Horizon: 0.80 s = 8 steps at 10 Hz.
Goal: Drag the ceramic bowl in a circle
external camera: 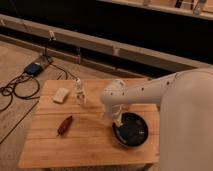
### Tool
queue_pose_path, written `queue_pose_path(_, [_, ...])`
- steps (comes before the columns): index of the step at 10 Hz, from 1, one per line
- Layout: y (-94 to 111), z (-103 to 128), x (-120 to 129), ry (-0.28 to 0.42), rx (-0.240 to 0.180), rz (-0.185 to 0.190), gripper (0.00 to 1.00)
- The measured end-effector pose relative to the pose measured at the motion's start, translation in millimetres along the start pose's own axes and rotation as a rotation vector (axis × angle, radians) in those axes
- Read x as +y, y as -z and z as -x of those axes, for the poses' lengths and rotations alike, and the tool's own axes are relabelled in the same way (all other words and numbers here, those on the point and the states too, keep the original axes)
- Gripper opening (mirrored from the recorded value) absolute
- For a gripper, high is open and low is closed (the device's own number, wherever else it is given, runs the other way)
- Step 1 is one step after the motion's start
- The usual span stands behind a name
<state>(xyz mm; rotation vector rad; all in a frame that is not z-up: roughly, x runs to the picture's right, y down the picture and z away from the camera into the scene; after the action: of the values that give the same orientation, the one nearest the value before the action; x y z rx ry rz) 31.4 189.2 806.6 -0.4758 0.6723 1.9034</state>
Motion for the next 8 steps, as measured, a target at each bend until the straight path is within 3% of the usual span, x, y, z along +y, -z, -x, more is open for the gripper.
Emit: queue_pose_path(8, [-3.7, 0.8, 1.3, 0.001, 0.000, 0.008, 0.67])
